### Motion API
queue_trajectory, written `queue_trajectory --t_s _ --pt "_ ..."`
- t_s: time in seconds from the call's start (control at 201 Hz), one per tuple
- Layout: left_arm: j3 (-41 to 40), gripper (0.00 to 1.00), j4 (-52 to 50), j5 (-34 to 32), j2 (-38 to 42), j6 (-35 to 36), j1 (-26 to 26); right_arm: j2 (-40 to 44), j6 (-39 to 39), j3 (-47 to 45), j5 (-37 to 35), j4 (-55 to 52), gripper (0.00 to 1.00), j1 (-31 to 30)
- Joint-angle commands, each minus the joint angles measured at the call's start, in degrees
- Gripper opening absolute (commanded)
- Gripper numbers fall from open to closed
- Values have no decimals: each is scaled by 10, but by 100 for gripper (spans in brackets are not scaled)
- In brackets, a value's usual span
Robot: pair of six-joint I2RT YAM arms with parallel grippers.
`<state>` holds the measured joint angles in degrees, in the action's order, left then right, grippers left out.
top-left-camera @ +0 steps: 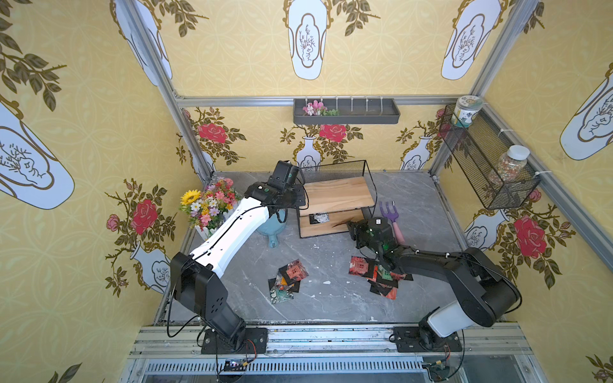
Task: Remove the tea bags from the shelf
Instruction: Pick up the tea bag from the shelf, then place the tea bag at the center of the board.
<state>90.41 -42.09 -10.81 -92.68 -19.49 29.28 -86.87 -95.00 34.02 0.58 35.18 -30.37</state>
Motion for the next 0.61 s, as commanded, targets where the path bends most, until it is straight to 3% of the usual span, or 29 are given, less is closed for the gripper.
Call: queue_trajectory --t_s 0.0,0.189,0.363,0.602 --pt "-2 0 -34 15 -9 25 1 27 28 -15 48 -15 0 -1" --pt "3 0 -34 15 -12 26 1 60 57 -37 166 16 0 -11" --pt "5 0 -33 15 -14 26 1 32 73 -56 292 114 0 -36" --pt "2 0 -33 14 -14 27 1 -161 -22 -21 367 415 0 -114"
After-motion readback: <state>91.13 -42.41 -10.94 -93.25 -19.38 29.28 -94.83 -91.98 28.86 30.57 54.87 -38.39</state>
